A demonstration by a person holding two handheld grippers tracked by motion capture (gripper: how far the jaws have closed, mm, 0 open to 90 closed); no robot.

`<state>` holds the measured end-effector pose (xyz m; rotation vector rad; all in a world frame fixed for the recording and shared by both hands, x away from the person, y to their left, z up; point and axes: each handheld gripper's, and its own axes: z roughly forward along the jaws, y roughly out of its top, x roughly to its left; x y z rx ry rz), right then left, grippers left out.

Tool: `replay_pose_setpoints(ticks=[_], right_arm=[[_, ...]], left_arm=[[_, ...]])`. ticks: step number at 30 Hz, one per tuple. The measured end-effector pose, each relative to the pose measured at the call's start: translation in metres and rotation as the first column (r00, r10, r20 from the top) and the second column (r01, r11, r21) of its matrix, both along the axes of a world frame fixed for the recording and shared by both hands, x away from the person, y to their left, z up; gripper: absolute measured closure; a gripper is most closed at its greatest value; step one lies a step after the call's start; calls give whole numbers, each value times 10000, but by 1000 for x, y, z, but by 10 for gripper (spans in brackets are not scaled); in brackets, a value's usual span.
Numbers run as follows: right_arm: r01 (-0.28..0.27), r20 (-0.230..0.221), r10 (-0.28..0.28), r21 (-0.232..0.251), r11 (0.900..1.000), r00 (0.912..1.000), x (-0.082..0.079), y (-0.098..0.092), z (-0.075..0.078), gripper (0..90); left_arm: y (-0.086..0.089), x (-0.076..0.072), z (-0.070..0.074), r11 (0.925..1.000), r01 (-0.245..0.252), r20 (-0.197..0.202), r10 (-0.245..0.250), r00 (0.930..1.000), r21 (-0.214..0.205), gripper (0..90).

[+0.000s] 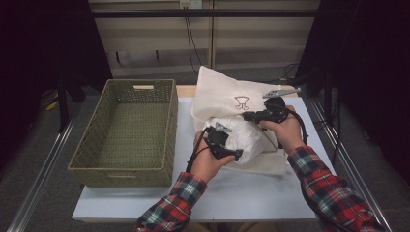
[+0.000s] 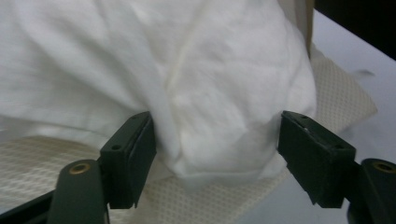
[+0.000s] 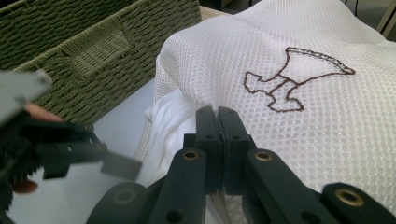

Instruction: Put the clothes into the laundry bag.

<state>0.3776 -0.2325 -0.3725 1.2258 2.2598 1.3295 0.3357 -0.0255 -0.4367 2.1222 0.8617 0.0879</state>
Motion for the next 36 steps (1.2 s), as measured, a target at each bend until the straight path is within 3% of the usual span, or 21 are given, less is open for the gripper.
replay_pose_setpoints(ticks=[2, 6, 10, 12, 22, 36], right_arm=[[-15, -13, 15, -10, 10000, 10000, 1, 0, -1, 886], [-9, -3, 9, -38, 10000, 10000, 0, 0, 1, 886], [13, 15, -12, -10, 10000, 10000, 0, -1, 0, 886], [-12, 39, 12, 16, 10000, 10000, 0, -1, 0, 886], [-54, 38, 54, 118, 9999, 10000, -1, -2, 0, 887], [-21, -32, 22, 410, 9992, 10000, -2, -6, -1, 887]], left_arm=[[-5, -1, -4, 9997, 91, 2, -91, 10000, 222, 368], [-11, 2, -10, 9996, -79, 51, 78, 10000, 289, 494], [-12, 7, -13, 9991, -336, -20, 337, 9994, 263, 742], [-12, 10, -14, 9992, -363, -132, 366, 9992, 189, 809], [-21, 24, -15, 9971, -766, 21, 765, 9971, 32, 852], [-29, 47, -8, 9865, -1596, 391, 1609, 9862, -356, 859]])
